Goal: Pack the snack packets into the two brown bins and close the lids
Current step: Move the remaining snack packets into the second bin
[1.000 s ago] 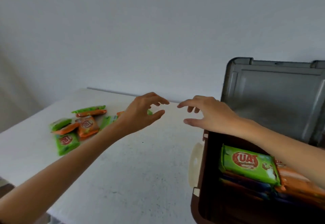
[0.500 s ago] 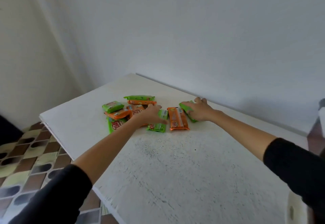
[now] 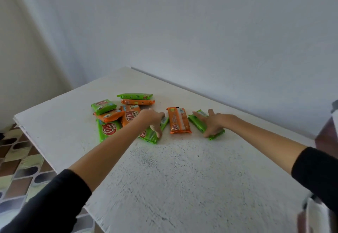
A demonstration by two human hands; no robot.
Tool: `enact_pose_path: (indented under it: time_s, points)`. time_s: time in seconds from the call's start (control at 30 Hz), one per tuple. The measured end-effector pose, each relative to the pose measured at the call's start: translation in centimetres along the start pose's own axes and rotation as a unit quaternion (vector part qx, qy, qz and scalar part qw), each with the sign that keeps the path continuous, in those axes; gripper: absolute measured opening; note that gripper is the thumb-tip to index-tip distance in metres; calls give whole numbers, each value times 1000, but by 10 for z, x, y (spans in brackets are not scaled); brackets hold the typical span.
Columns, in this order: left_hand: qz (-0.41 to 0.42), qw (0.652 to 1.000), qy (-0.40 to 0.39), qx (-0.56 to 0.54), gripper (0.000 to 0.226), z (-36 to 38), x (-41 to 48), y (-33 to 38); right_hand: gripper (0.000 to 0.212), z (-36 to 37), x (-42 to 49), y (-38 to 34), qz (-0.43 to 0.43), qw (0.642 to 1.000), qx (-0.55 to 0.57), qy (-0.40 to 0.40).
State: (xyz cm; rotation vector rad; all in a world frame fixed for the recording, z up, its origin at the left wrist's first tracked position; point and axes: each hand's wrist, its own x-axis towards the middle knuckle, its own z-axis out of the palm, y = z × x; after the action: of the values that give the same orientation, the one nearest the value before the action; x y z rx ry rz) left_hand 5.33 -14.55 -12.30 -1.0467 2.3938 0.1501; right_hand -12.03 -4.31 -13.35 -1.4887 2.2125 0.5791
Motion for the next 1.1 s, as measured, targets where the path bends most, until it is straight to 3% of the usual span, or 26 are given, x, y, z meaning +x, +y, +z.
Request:
enact_pose_path:
  time_s: [0.1, 0.2, 0.4, 0.57, 0.73, 0.87, 1.1]
  points:
    - [-7, 998, 12, 64, 93, 9, 0, 1, 89, 10, -1, 4, -7, 1000, 8, 24]
    - [-3, 996, 69, 55, 87, 15, -2, -3, 81, 18, 5, 2, -35, 993, 56, 94]
    - [-22, 981, 172, -90, 74, 25, -13, -11, 68, 12, 1, -1, -50, 981, 103, 155]
    - [-11, 958, 227, -175, 71, 6, -36, -3, 71, -6, -31, 15, -29, 959, 181, 217]
    - [141, 931, 205, -265, 72, -45, -75, 40, 64, -39, -109, 47, -42, 945, 164, 280]
    - [270, 905, 235, -229, 72, -74, -116, 99, 62, -34, -197, 84, -18, 939, 117, 323]
    - [442, 862, 182, -169, 72, -59, -174, 197, 72, 46, -326, 142, 51, 952, 122, 275]
